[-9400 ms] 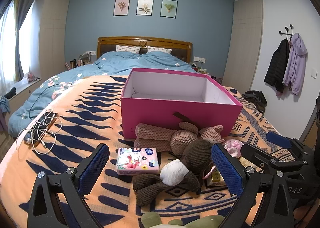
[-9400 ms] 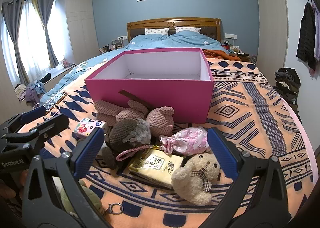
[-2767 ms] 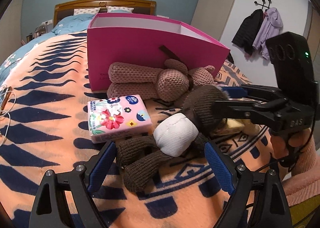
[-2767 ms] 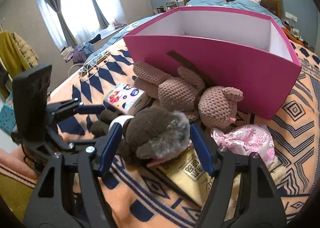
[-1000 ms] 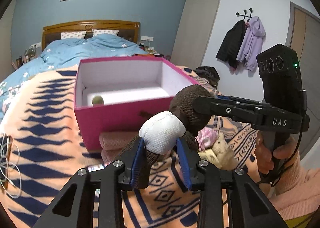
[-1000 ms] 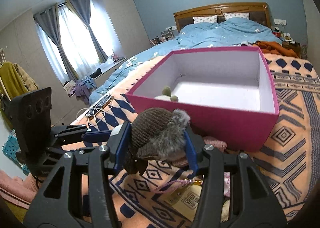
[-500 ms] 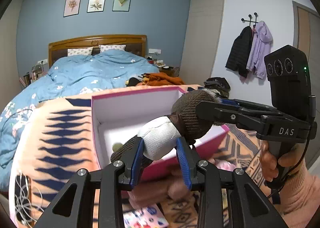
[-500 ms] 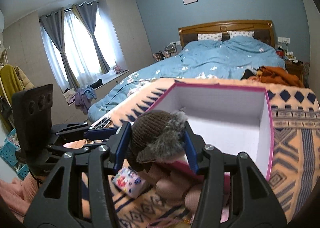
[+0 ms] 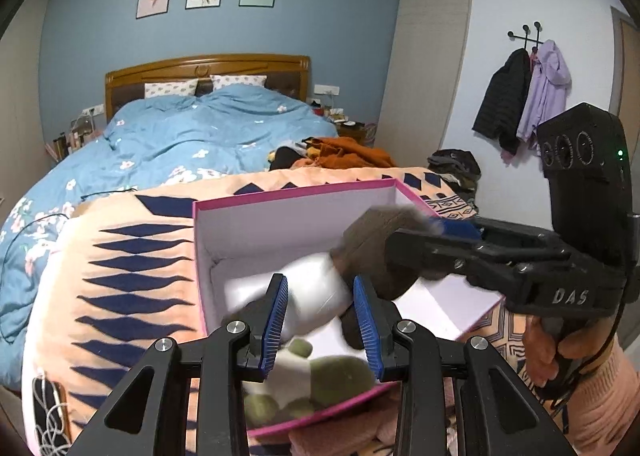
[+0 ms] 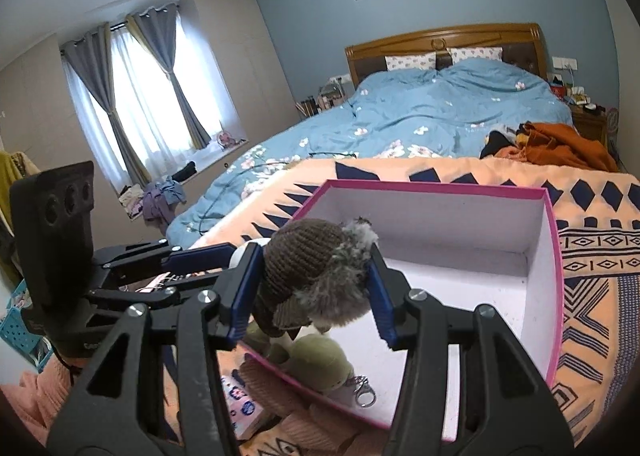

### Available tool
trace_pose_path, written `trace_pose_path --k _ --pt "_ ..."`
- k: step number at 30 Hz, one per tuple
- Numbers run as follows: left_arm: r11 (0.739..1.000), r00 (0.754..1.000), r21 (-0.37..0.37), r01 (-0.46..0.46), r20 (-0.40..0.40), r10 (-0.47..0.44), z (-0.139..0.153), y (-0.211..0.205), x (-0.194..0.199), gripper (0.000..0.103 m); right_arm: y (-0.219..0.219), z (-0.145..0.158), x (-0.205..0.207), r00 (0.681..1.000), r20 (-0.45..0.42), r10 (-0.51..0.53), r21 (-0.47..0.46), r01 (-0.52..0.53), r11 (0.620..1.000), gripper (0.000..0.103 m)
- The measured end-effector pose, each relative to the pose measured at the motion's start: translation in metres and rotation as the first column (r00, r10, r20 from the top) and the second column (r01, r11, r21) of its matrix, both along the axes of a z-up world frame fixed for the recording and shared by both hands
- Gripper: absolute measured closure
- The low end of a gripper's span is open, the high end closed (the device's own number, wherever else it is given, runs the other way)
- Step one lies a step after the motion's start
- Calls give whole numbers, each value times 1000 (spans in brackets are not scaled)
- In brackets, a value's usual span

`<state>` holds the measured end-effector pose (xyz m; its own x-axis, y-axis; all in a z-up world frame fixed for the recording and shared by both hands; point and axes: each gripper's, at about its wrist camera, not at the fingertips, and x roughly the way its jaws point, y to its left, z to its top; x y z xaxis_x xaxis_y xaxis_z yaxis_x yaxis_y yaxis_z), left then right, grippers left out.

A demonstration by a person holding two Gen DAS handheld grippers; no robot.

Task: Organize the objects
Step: 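Release the monkey into the pink box and withdraw the right gripper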

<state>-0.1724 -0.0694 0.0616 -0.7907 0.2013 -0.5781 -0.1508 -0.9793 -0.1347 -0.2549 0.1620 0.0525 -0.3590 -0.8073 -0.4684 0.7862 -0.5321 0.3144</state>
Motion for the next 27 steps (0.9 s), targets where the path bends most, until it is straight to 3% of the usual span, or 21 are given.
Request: trace_pose_path --k 3,6,10,15,20,27 --pt "1000 1000 -27 9 15 -8 -3 7 -15 71 -9 -7 -11 999 36 21 8 -21 1000 61" --pt "998 999 -62 -4 42 6 -13 12 -27 74 -22 -15 -16 1000 8 -9 59 8 998 62" --pt "999 998 -31 -6 69 8 -25 7 -32 73 -28 -34 -37 996 90 -15 105 6 994 63" --pt "1000 997 -13 -20 73 21 -34 1 -29 58 -19 -49 -38 994 105 -32 145 17 989 62" --pt "1000 999 1 -23 27 23 -34 1 -14 19 -7 -52 -36 993 105 -50 172 32 985 59" --pt "1000 1000 -1 -30 0 30 -35 4 -1 17 -11 -57 -33 993 108 -48 214 24 976 58"
